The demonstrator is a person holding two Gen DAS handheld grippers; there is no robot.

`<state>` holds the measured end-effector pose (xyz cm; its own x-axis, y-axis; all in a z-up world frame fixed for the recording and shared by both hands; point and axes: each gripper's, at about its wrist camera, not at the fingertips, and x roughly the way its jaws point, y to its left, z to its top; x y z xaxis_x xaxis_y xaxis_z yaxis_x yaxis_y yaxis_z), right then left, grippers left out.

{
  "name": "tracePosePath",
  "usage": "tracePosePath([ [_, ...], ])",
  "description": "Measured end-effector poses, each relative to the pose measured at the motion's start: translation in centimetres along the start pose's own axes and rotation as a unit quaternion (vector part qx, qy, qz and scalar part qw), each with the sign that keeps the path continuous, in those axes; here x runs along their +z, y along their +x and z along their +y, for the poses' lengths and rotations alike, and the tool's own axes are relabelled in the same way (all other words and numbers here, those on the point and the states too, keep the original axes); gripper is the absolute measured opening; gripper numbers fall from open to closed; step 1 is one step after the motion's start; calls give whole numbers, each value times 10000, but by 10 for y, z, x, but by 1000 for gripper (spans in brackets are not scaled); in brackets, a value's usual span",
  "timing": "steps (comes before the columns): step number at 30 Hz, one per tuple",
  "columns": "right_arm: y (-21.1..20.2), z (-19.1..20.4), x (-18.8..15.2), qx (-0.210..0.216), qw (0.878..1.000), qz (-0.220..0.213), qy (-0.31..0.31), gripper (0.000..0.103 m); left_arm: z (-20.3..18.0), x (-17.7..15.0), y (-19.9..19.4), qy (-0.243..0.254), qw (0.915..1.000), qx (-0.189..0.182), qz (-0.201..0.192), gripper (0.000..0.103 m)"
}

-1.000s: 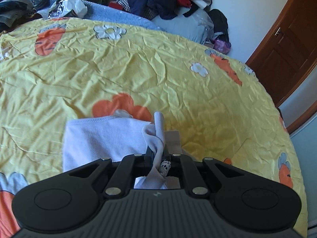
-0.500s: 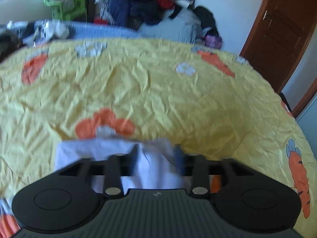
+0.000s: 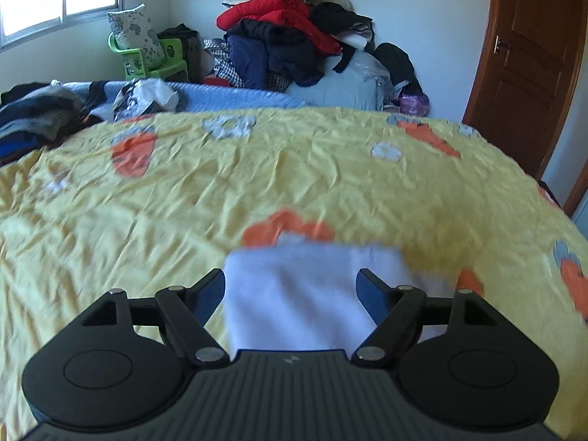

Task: Fold small clothes

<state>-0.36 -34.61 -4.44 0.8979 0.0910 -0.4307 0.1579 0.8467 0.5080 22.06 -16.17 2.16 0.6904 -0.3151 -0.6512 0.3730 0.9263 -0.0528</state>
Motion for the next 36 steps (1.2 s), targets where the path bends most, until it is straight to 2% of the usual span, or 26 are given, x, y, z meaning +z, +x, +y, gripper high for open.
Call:
tracePosePath([
  [3,0,29,19,-46,9965,-234,-801,38,9,-27,-14,9,10000,85,22,78],
  [7,38,54,29,10,9915,7,-1299,40,16,-54,-27,-137,9998,124,84,78],
  [9,63,59,28,-207,9877,266,-1525,41,19,-65,-30,-201,9996,183,121,78],
  [12,89,61,22,-876,9781,443,-1835,40,21,-76,-33,-258,9990,304,189,78],
  [15,74,61,21,-769,9839,251,-1594,42,22,-88,-38,-341,9988,335,141,79],
  [18,56,74,13,-762,9771,106,-1983,52,18,-98,-42,-428,9984,325,159,79],
  [20,54,77,7,-812,9716,215,-2214,57,14,-103,-45,-433,9984,346,143,79],
  [22,64,71,4,-1166,9658,387,-2284,57,11,-108,-49,-419,9983,379,109,79],
  [24,59,65,5,-1395,9654,335,-2176,57,8,-111,-53,-397,9984,398,70,79],
  [26,44,64,6,-1333,9697,152,-2042,62,8,-116,-59,-403,9981,456,17,81],
  [29,27,67,2,-1238,9695,57,-2114,66,11,-122,-64,-535,9973,499,48,82],
  [36,12,69,-12,-1064,9710,266,-2123,68,12,-136,-77,-611,9968,514,98,82],
])
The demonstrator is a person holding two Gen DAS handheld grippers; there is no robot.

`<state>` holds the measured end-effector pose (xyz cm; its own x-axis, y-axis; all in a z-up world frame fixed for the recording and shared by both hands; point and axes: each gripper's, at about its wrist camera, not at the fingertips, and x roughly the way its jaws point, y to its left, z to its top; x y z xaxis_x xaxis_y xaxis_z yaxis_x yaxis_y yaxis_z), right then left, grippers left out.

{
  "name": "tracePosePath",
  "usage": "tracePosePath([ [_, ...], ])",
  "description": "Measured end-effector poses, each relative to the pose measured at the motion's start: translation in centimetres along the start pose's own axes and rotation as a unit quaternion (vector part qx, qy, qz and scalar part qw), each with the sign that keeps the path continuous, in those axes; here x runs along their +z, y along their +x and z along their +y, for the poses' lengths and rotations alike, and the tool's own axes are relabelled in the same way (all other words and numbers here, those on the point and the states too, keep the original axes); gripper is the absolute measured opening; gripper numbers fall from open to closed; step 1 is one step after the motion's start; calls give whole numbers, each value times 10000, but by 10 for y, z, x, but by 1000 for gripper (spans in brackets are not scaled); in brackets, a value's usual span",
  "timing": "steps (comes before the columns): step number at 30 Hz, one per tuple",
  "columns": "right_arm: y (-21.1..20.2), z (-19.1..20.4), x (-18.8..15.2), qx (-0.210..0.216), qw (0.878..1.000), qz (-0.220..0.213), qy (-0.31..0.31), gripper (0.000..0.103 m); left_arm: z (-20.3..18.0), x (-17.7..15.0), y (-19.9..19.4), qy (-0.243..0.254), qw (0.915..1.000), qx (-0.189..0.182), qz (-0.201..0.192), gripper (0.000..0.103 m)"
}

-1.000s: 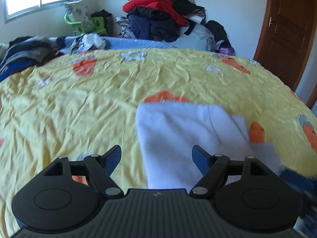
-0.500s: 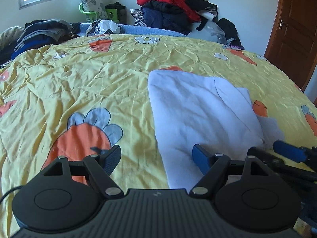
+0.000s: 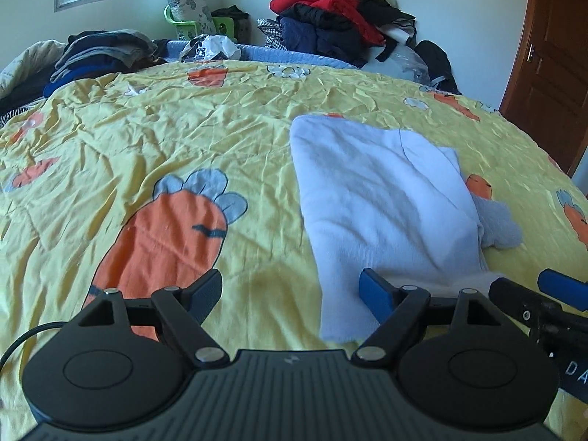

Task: Fold small clothes

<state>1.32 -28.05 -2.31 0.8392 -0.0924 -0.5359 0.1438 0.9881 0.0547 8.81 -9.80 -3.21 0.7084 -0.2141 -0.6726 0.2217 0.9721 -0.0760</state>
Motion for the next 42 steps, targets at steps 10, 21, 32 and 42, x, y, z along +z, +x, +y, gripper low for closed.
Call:
tracePosePath([
  [10,-12,-1,-17,141,9998,128,40,87,1,-21,-10,61,9999,83,92,84],
  [21,-14,-10,-27,192,9993,298,144,98,-1,-43,-16,116,9997,214,42,87],
  [32,-14,-16,-35,193,9988,373,252,99,-1,-49,-19,118,9994,313,-20,87],
  [42,-16,-19,-39,194,9987,382,259,99,-3,-53,-21,212,9990,382,-64,91],
])
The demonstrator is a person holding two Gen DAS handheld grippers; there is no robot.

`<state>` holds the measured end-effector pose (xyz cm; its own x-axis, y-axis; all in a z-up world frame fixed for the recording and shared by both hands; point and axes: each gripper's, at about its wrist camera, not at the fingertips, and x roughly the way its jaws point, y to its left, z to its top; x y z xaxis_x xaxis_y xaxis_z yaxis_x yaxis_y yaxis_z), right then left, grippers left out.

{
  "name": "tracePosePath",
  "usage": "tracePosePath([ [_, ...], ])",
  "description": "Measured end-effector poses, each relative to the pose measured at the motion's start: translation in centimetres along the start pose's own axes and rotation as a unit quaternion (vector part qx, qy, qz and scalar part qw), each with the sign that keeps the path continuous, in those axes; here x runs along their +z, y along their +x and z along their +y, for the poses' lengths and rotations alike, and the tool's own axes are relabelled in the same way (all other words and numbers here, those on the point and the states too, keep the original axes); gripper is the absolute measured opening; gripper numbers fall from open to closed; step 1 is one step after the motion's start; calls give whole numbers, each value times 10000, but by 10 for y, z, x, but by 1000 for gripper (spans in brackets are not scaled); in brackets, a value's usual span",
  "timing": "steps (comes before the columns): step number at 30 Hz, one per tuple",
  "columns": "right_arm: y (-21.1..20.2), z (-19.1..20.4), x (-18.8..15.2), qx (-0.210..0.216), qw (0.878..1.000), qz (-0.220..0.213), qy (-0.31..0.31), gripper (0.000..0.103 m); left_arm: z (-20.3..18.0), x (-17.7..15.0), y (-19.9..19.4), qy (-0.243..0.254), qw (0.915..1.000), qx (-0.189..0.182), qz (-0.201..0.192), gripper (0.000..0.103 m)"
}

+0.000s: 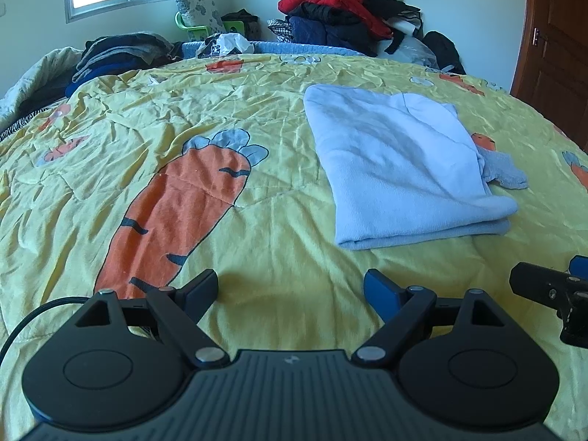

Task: Fold small clothes

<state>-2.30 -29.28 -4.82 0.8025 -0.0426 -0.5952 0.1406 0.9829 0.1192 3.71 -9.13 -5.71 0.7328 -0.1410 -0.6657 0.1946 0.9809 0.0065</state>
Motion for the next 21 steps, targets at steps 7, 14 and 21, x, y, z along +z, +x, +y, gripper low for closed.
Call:
tracePosePath([
  [7,0,2,-4,29,10000,60,-42,99,0,-4,-1,28,10000,17,-3,96],
  [14,3,5,-6,68,9999,120,-56,99,2,-6,-2,21,10000,35,-34,98],
  [21,3,9,-7,89,9998,132,-71,99,8,-8,-5,136,9999,18,-50,98],
])
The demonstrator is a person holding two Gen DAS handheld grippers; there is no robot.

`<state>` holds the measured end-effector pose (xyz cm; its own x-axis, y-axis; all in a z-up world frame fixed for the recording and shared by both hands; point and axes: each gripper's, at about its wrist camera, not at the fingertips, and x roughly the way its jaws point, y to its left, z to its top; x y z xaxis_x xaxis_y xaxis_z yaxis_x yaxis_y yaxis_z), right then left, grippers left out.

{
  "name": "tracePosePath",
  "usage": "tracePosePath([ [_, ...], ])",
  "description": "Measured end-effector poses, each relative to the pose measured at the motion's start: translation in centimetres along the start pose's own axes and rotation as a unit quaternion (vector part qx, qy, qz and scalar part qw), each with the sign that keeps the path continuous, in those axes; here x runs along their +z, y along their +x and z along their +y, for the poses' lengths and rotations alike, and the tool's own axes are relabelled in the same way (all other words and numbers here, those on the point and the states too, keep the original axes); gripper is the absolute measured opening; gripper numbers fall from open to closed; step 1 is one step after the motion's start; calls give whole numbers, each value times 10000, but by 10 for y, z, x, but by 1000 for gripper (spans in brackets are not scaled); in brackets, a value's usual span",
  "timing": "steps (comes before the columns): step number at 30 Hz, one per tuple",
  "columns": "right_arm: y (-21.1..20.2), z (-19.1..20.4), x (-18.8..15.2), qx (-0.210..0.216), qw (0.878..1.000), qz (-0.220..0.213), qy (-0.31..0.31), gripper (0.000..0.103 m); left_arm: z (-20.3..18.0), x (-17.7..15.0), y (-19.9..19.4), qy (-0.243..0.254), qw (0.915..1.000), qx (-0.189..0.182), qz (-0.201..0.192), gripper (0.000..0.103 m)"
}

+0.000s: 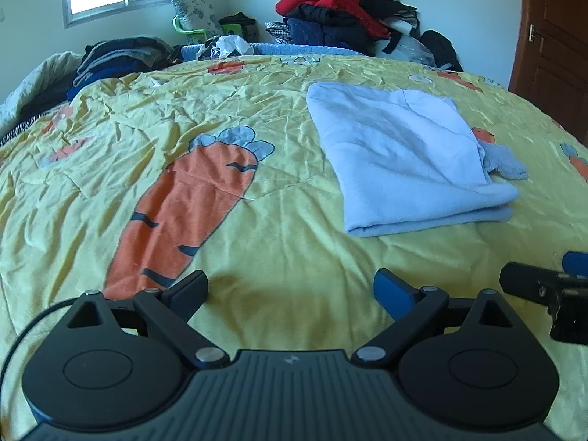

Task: Fold small clothes

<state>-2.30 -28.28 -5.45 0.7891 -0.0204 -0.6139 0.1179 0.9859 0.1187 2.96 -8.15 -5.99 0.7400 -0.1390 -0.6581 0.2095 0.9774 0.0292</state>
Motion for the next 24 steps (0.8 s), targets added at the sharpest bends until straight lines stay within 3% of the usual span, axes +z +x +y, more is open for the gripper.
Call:
tracePosePath([
  [16,13,66,-3,410,9974,85,-583,100,86,-13,-8,-240,9984,430,-269,98],
  [21,18,72,-1,357,9975,56,-615,101,96,-14,-6,-410,9982,336,-271,101],
  [24,21,72,-2,318,9978,79,-571,102,90,-15,-5,-244,9984,428,-260,103],
])
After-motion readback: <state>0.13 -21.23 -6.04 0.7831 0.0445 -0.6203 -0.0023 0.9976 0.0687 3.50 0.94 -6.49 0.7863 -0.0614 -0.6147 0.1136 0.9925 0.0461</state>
